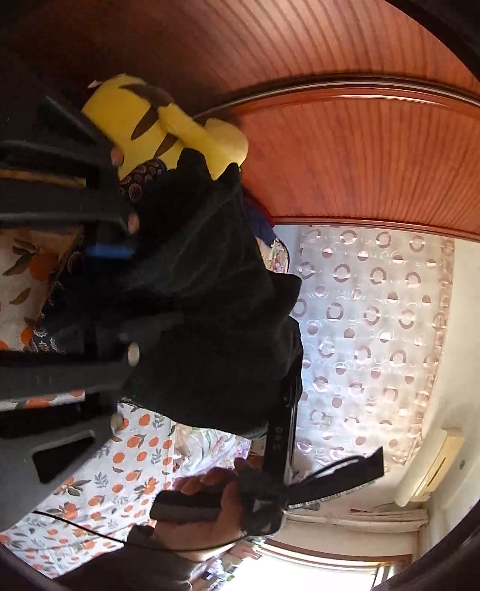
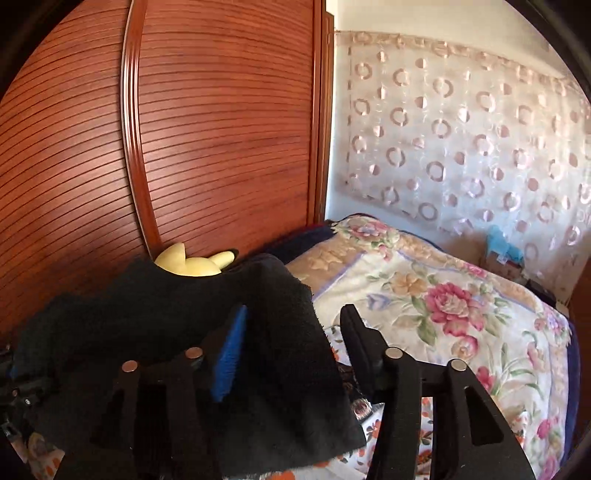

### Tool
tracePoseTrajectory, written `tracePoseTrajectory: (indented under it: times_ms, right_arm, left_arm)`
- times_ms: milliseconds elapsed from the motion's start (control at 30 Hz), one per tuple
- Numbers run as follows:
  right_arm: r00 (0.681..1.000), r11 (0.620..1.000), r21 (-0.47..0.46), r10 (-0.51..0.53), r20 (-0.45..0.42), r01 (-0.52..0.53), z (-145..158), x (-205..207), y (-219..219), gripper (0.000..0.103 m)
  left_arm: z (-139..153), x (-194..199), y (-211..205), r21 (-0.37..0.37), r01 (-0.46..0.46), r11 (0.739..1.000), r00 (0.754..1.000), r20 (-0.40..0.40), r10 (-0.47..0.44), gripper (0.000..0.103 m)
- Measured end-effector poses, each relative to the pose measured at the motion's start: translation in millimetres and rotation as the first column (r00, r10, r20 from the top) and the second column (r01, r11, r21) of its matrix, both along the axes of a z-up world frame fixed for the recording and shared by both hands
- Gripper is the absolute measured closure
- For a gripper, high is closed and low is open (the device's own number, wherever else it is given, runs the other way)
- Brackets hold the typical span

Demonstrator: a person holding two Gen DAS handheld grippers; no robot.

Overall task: Fold small clothes
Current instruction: 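Place the shirt bundle on top of the clothes stack and open both grippers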

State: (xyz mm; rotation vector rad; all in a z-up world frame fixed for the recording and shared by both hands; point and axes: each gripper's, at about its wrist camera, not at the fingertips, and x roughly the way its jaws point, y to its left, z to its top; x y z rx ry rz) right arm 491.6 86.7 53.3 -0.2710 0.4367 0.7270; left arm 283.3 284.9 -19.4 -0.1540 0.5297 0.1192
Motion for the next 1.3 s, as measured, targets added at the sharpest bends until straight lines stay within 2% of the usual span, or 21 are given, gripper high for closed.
tracePoseTrajectory:
  times_ms: [167, 333, 500, 567, 633, 667, 967, 1300]
  right_arm:
    - [1.0, 1.0, 0.025, 0.011, 0.019, -0.011, 3, -41, -4, 0.045]
    - [1.0, 0.998, 0.056, 0.001, 0.003, -0.002, -2, -60, -11, 0.042]
    - [1.0, 0.996, 0.086, -0.011, -0.013, 0.012, -2, -87, -36, 0.042]
    - [1.0, 0.996, 0.091, -0.017, -0.013, 0.018, -2, -101, -47, 0.042]
    - [1.0, 0.995, 0.095, -0.024, -0.01, 0.025, 0, -116, -57, 0.042]
    - [1.0, 0.995, 0.096, -0.027, -0.008, 0.028, 2, -123, -63, 0.042]
    - [0.997, 0.988, 0.139, -0.071, 0.005, 0.069, 12, -189, -116, 0.04]
    - [0.984, 0.971, 0.162, -0.179, -0.004, 0.177, 13, -270, -177, 0.029]
  left_arm:
    - [6, -5, 2, 0.011, -0.001, 1.0, 1.0, -0.009, 0.001, 0.06]
    - [14, -11, -2, 0.042, -0.002, 0.999, 1.0, -0.02, 0.003, 0.059]
    - [24, -25, -13, 0.091, -0.001, 0.996, 1.0, -0.007, 0.002, 0.058]
    - [29, -32, -19, 0.086, 0.011, 0.996, 1.0, 0.007, -0.012, 0.058]
    - [33, -38, -26, 0.096, 0.024, 0.995, 1.0, 0.015, -0.025, 0.033]
    - [36, -42, -31, 0.098, 0.035, 0.995, 0.999, 0.025, -0.037, 0.017]
    - [50, -66, -71, 0.117, 0.08, 0.99, 0.995, 0.041, -0.086, 0.016]
    - [51, -90, -134, 0.119, 0.196, 0.973, 0.979, 0.03, -0.201, 0.016]
